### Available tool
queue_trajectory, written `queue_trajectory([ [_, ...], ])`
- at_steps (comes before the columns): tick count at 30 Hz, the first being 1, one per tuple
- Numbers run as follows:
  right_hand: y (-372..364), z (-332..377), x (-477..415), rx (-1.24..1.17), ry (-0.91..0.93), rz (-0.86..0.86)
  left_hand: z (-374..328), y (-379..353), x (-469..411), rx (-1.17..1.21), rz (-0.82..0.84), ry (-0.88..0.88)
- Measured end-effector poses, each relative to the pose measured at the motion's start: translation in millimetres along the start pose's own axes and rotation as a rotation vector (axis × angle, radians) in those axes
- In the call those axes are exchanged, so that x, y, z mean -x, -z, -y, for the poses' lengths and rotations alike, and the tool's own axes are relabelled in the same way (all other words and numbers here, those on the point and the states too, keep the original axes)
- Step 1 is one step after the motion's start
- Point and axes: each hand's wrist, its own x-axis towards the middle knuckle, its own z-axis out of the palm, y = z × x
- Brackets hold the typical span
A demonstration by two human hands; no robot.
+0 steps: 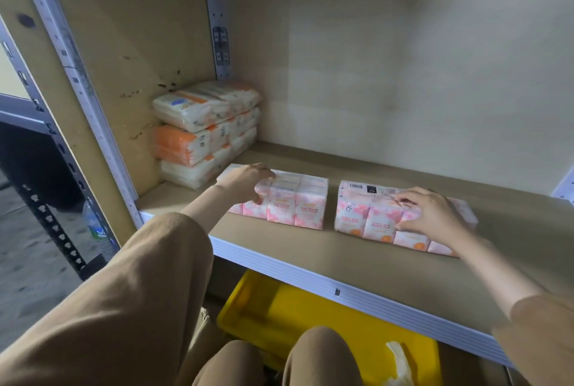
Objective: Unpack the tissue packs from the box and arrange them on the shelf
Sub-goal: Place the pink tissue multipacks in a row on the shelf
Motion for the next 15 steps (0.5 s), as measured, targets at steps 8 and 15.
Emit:
queue_trajectory([
  [8, 1, 2, -8, 0.007, -0.003, 0.01, -3, 2, -7, 0.014, 0.009, 0.021],
  [15, 2, 13, -8, 0.195, -0.004, 0.12, -2, -2, -9, 0.04, -0.024, 0.023],
])
